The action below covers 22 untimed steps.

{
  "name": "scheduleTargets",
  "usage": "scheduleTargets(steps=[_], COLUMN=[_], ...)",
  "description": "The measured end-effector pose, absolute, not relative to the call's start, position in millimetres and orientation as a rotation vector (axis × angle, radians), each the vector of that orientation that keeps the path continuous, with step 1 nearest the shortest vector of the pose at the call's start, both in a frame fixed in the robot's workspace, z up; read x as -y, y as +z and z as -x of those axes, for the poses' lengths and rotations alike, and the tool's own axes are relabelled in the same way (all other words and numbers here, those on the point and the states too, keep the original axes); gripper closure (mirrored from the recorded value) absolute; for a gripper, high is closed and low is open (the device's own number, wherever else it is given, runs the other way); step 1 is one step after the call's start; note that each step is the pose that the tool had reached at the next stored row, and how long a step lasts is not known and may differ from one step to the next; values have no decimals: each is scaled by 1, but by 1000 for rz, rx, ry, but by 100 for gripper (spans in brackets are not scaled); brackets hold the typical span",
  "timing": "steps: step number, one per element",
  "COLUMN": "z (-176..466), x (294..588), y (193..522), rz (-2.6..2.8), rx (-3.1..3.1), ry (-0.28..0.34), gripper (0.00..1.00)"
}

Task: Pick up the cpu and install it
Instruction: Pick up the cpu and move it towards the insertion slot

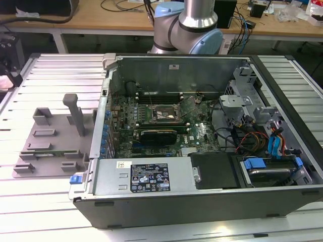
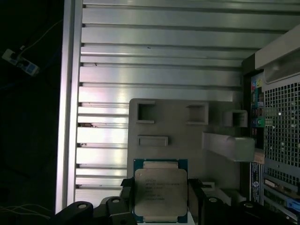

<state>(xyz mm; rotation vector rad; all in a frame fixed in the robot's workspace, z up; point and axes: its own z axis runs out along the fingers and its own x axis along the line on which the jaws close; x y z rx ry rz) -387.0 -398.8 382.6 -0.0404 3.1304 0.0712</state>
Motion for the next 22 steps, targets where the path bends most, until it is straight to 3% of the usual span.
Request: scheduleTargets(steps=[10,22], z=[387,378], x=[396,396], y=[422,426], rz=[41,40], rx=[-3130,-3130], ry=[71,71], gripper=[45,45])
